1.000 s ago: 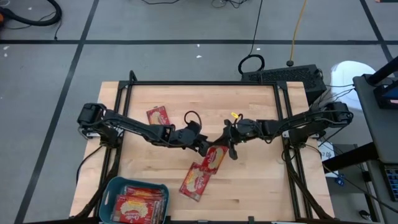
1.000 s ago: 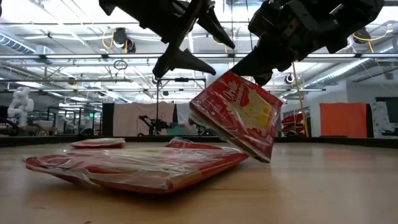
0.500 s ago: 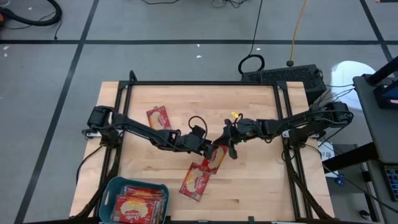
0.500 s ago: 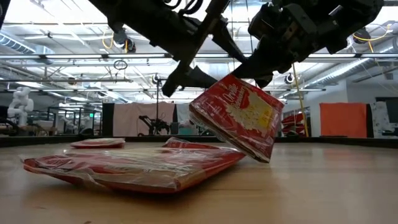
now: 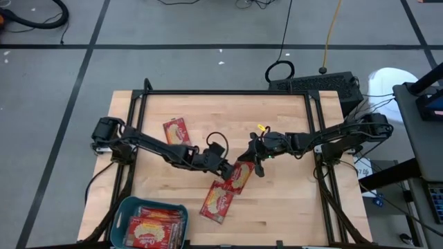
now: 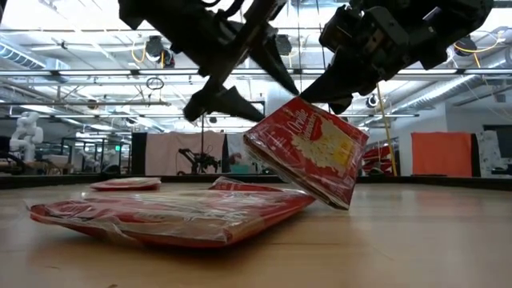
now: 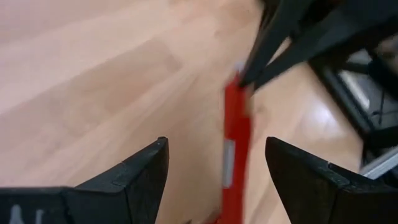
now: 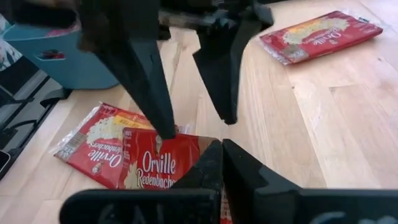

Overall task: Sort popcorn bags into baskets
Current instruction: Put the popcorn sachet into the bin

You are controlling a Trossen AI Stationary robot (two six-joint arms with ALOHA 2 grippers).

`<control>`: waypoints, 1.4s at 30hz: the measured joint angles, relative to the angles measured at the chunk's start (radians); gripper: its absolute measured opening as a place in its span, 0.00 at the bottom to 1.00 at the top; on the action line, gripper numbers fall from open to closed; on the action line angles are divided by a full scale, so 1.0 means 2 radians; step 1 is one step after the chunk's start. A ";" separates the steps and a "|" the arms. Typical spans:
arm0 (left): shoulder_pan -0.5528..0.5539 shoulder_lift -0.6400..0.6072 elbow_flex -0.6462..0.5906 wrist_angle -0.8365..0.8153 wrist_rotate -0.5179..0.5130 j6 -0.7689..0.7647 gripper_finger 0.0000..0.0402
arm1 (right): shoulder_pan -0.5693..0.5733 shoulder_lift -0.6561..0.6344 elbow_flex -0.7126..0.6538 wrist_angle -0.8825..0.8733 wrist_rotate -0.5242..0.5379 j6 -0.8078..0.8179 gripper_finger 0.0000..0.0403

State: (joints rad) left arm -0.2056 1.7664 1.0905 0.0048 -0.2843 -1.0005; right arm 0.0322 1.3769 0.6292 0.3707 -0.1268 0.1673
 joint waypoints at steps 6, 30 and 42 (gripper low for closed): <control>-0.010 0.000 0.000 -0.002 0.007 -0.012 0.67 | 0.000 0.000 0.000 0.005 -0.001 -0.002 0.00; -0.004 0.043 0.001 0.038 0.012 -0.002 0.33 | 0.000 0.000 0.000 0.051 0.024 0.012 0.00; -0.003 0.010 0.000 0.059 0.033 0.002 0.09 | -0.015 -0.066 0.000 0.064 0.027 0.079 0.06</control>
State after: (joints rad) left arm -0.2114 1.7873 1.0901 0.1235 -0.2174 -0.9972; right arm 0.0014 1.2456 0.6283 0.4986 -0.0735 0.3261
